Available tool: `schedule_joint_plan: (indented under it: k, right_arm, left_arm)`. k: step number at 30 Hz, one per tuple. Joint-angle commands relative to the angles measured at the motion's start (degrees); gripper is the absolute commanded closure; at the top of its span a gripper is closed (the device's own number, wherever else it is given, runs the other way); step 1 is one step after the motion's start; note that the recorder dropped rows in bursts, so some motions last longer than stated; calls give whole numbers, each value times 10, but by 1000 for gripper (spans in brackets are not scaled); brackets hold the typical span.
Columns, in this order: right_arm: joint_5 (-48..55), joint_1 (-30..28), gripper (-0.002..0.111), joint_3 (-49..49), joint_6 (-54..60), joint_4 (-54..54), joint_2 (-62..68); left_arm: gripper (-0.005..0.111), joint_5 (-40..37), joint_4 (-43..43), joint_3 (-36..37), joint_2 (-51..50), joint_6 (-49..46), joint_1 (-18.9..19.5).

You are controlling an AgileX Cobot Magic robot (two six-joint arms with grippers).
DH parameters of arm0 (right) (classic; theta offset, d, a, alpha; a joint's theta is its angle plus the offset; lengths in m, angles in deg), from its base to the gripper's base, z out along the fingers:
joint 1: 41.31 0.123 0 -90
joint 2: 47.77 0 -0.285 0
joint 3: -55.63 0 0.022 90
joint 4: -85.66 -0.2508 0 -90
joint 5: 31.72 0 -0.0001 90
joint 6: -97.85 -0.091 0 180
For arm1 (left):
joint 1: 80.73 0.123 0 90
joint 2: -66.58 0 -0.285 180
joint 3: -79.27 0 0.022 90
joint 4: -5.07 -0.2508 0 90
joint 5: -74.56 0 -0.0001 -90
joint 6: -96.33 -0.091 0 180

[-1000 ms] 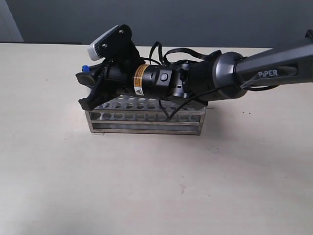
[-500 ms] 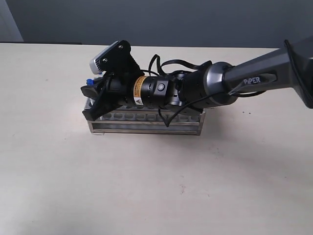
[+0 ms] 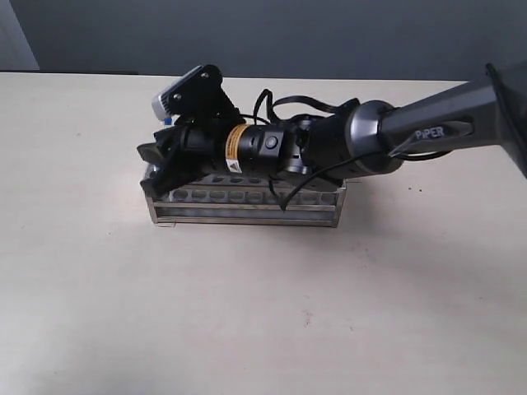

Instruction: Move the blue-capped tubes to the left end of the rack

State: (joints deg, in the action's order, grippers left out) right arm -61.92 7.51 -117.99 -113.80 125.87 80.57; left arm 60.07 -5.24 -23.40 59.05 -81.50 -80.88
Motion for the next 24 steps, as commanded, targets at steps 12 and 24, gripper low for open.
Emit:
schedule_joint_plan:
  k: [12,24]
  right_arm:
    - [362,-71,108,70,33,-48,-445]
    - [424,-81,108,310,13,-193,-812]
  left_arm:
    - [106,8,1,-1,-3,2,-4]
    - [106,8,1,-1,-3,2,-4]
